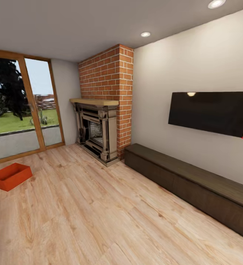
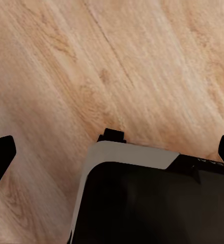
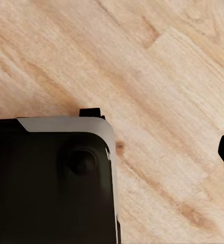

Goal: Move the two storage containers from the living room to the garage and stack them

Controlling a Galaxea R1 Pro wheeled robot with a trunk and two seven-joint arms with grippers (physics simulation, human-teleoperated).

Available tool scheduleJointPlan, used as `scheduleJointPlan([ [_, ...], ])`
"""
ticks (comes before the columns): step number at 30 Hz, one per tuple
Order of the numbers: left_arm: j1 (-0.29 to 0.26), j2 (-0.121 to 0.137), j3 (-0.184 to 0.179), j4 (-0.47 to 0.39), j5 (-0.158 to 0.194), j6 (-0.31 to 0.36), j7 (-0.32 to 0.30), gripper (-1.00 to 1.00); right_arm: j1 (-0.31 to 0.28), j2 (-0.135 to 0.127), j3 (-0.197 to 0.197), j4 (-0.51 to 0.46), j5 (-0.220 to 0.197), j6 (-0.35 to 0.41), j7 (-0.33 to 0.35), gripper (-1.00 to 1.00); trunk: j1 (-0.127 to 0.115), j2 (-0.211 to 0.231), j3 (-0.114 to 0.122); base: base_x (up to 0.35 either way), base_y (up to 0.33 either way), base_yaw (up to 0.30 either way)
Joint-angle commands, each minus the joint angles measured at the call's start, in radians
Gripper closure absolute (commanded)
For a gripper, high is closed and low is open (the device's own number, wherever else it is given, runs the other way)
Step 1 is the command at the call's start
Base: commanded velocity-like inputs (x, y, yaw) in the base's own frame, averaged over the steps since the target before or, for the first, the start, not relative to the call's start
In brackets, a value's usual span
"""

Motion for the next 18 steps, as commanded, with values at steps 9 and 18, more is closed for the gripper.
scheduleJointPlan([
  [9, -0.001, 0.000, -0.001, 0.001, 0.005, -0.003, 0.001, -1.00, -0.001, 0.000, 0.001, 0.003, -0.017, -0.006, -0.002, -1.00, 0.001, -0.001, -0.001, 0.322, 0.000, 0.181],
  [18, -0.001, 0.000, 0.000, 0.001, 0.005, -0.002, 0.000, -1.00, -0.001, 0.000, 0.001, 0.003, -0.018, -0.006, -0.002, -1.00, 0.001, -0.001, -0.001, 0.322, 0.000, 0.265],
])
